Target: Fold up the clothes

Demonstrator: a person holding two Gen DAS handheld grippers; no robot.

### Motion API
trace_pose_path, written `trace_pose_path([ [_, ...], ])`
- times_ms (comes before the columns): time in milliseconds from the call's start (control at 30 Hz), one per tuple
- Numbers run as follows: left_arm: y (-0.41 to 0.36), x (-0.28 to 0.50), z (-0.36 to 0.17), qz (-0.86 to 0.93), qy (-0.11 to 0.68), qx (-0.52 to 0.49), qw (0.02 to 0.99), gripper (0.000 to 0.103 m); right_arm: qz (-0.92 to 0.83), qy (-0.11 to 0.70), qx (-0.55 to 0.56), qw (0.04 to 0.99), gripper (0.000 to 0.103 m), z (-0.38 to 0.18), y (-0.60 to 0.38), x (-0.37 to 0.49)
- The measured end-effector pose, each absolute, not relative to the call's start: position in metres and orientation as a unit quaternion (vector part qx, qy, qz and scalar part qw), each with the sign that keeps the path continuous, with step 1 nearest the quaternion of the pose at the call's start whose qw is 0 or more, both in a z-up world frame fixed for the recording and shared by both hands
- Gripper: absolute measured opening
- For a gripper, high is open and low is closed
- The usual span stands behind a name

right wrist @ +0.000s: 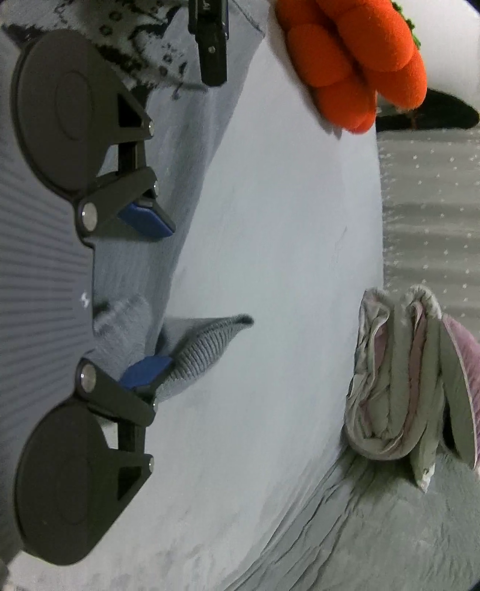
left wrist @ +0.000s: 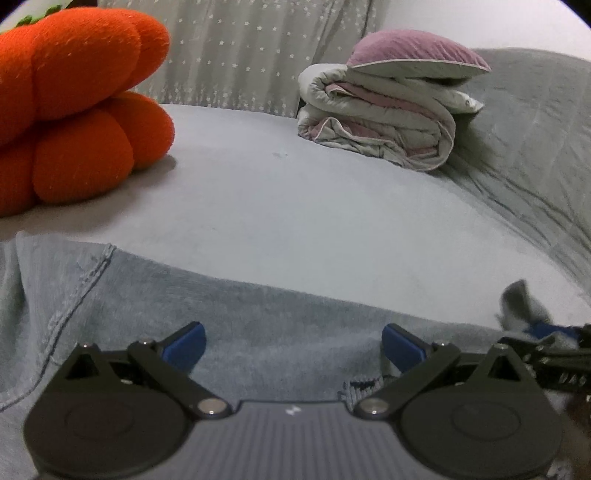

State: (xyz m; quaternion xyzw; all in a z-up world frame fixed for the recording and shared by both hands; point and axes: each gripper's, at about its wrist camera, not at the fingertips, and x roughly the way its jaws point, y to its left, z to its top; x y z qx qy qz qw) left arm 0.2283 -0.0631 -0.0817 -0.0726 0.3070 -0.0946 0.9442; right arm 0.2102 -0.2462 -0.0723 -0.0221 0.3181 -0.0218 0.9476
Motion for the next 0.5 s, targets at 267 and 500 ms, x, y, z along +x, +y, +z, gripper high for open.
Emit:
trace_pose_path([
  [267,-0.064,0.228,-0.076,-0.113,0.329,-0.029,0.937,0.102,-0.093,0.325,0.055,0.939,0.079,-0.063,-0.28,0.202],
  [500,-0.049,0.227,-0.065,-0.154,0.346,-0.037,0.925,0.08,-0.002,0.319,0.083,0.944,0.076,-0.05,-0.244,0.221],
])
